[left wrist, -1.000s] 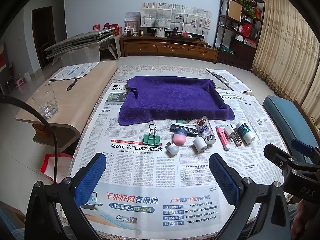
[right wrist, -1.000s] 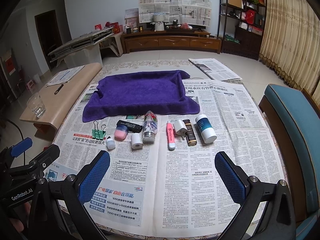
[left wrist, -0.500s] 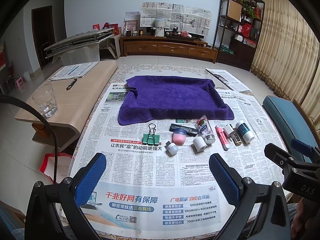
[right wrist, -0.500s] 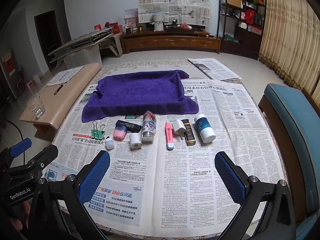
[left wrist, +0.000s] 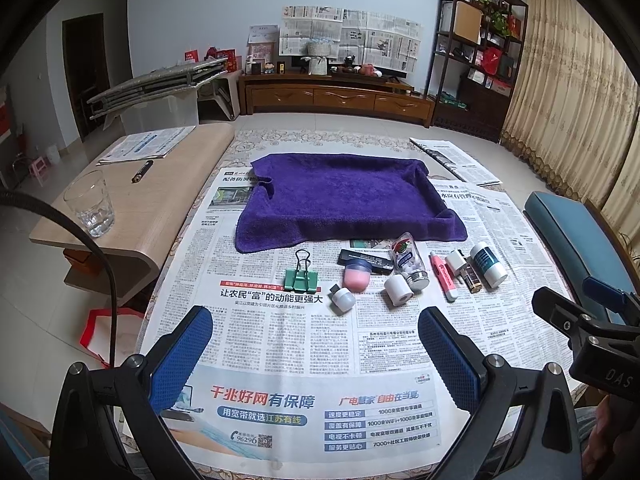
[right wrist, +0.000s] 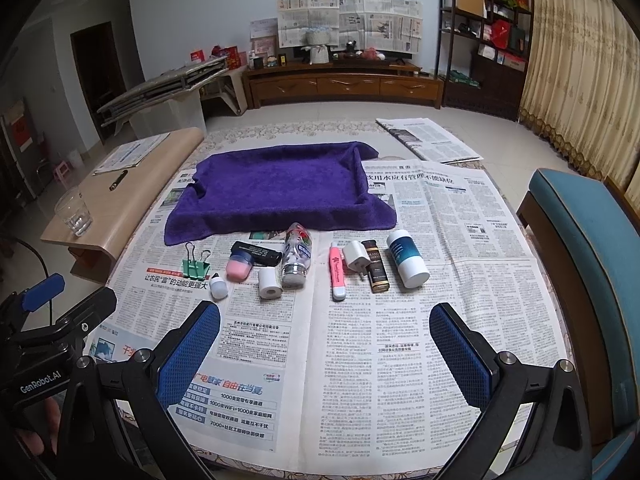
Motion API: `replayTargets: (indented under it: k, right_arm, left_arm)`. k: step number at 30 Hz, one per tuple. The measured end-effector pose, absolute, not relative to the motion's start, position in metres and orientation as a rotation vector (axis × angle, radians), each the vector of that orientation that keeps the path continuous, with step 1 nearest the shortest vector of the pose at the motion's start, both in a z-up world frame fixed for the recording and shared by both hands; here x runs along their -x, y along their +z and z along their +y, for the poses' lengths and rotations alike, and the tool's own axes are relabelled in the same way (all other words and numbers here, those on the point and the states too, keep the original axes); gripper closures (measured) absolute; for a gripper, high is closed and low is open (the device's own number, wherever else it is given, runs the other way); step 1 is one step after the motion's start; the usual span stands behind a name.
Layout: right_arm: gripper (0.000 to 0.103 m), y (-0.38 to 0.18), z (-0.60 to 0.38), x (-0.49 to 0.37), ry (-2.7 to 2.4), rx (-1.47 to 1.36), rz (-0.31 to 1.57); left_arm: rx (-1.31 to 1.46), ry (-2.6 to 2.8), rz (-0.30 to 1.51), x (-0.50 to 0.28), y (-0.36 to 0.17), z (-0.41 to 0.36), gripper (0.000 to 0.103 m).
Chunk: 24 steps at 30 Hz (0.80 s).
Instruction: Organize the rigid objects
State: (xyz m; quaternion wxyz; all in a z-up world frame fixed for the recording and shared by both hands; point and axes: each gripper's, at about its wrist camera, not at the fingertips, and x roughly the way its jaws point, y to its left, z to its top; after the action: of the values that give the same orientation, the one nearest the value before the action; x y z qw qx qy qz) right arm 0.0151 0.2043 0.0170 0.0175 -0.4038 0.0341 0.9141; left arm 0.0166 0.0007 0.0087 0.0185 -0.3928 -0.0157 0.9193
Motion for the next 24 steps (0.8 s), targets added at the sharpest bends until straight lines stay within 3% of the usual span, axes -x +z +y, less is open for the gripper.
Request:
replayTargets:
  k: [11,24]
  right_arm:
    - [0.000,0.004,0.228,0.004,2.850,1.268,0.184]
    - [0.000,-0.023,0.262,0.051,2.826,1.308,0.187]
  left_arm:
    - [1.248,2.873,-0.040,0.008,-0.004,-0.014,0.000]
    - [1.393,2.798,0.020,0.074,-0.077,-0.015,0.003]
